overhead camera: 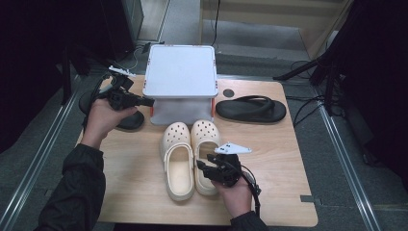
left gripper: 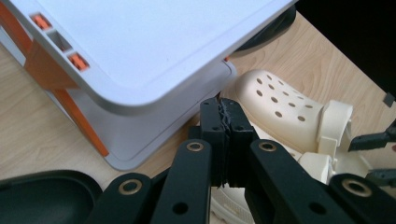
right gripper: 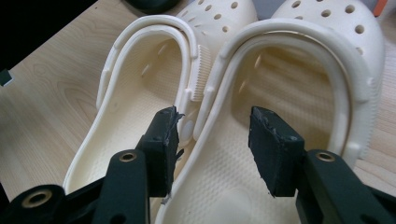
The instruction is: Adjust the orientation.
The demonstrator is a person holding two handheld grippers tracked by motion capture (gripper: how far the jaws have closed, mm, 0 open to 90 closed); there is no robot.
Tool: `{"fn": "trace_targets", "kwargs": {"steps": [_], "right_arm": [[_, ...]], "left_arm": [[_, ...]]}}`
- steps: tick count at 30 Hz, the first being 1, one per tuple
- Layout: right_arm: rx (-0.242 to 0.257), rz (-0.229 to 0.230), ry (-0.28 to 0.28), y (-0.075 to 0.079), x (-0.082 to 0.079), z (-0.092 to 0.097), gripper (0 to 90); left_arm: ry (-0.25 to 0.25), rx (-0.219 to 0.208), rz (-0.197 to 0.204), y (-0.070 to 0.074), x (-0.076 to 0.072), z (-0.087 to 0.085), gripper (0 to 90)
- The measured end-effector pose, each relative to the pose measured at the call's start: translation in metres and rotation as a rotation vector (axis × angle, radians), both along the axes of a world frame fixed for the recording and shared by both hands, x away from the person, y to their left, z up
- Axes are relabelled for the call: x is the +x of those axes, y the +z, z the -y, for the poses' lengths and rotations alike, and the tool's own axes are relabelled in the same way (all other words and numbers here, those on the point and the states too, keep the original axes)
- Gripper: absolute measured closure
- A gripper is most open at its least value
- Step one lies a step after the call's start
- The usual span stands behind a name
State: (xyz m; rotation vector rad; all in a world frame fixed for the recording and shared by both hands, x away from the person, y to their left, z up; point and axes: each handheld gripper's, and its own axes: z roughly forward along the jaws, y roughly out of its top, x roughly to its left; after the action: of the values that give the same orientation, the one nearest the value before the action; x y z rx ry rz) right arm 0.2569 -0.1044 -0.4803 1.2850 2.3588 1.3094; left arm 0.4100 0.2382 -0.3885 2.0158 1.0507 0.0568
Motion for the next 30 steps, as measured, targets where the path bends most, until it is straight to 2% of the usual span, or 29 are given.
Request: {"fn": "trace_targets", "kwargs": {"steps": [8, 10, 11, 13, 15, 18, 20, 27, 30], "right_arm": [[0.004, -0.005, -0.003, -0.001, -0.003, -0.008, 53.0], [0.001, -0.011, -0.006, -0.001, -0.003, -0.010, 52.8], [0.000, -0.013, -0.008, -0.001, -0.003, -0.011, 52.5], [0.002, -0.010, -0.011, -0.001, -0.003, -0.012, 51.8], [0.010, -0.012, -0.016, -0.001, -0.003, -0.014, 51.8], [0.013, -0.010, -0.017, -0.001, -0.002, -0.017, 51.5], [0.008, -0.016, -0.019, -0.001, -0.002, -0.020, 50.1], [0.011, -0.025, -0.049, -0.004, 0.008, -0.032, 48.1], [-0.007, -0.013, -0.064, -0.003, 0.012, -0.037, 47.1]], "left_arm": [[0.039, -0.001, 0.010, 0.004, 0.015, -0.006, 89.7], [0.031, -0.045, 0.005, 0.004, 0.019, -0.008, 89.8], [0.025, -0.047, 0.005, 0.004, 0.020, -0.008, 89.9], [0.044, -0.029, 0.031, 0.008, 0.021, -0.006, 89.8], [0.052, -0.002, 0.034, 0.009, 0.024, -0.005, 89.8], [0.073, -0.001, 0.030, 0.007, 0.030, -0.005, 89.9], [0.063, -0.017, 0.024, 0.005, 0.032, -0.006, 90.0], [0.065, -0.009, 0.028, 0.006, 0.032, -0.009, 89.9], [0.070, 0.008, 0.040, 0.006, 0.030, -0.006, 89.9]]}}
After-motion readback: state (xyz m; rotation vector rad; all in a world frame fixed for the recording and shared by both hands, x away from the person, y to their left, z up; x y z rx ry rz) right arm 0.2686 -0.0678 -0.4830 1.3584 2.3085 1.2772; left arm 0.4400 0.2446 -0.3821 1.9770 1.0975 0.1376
